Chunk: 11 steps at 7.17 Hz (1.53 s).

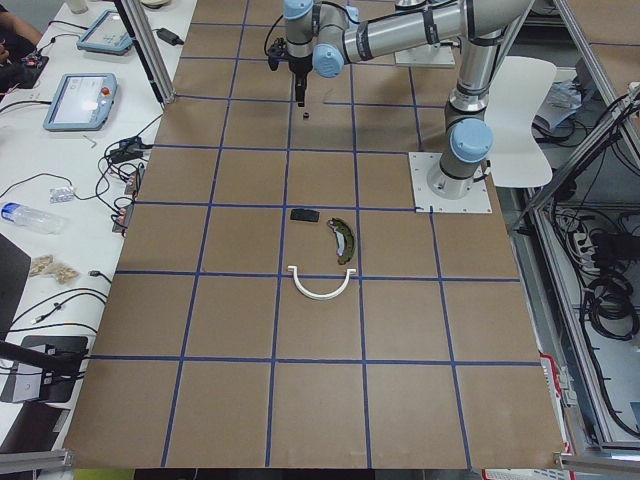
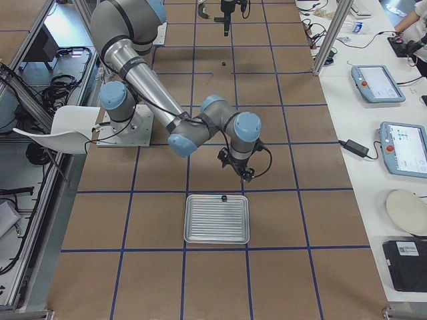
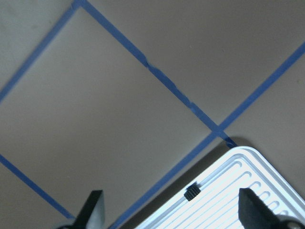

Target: Place bearing gear from tray to pile

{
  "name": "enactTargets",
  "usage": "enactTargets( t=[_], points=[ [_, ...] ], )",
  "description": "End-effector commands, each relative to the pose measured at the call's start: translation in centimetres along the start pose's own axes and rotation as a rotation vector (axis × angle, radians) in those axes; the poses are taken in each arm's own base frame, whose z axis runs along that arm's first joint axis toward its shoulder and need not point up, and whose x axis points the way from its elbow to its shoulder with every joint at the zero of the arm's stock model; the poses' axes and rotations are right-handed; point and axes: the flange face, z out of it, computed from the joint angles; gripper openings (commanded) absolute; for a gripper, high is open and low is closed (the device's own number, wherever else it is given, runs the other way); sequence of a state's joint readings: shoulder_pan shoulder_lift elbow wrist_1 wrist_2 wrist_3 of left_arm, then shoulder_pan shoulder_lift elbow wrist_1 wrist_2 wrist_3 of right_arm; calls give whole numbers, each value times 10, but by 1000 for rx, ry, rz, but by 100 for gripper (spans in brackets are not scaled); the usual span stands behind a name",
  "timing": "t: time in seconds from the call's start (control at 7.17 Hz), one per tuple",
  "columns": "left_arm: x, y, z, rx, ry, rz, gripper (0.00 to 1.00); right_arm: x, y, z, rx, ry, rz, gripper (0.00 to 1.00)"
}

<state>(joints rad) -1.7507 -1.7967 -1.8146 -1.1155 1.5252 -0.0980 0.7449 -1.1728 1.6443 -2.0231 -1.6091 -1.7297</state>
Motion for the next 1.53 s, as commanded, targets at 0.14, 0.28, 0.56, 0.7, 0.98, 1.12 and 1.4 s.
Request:
enactTargets(
  t=[0.14, 0.28, 0.56, 0.7, 0.98, 1.12, 1.4],
  points=[
    [37, -14, 70, -22, -2, 60, 100, 20, 29, 64, 44, -4, -326, 100],
    [42, -14, 87, -47, -9, 72, 100, 14, 27, 73, 56, -20, -424, 97],
    [55, -15, 116, -54, -11, 94, 94, 14, 24, 81, 65, 24, -463, 84],
    [55, -16, 124, -64, -14, 96, 83, 12, 25, 90, 63, 7, -468, 83],
    [56, -15, 131, -75, -15, 105, 63, 8, 31, 95, 58, -7, -462, 84],
    [57, -15, 131, -75, -12, 105, 46, 8, 32, 94, 56, -7, -459, 83],
    [57, -15, 131, -77, -12, 112, 21, 7, 34, 94, 54, -7, -457, 71]
  ],
)
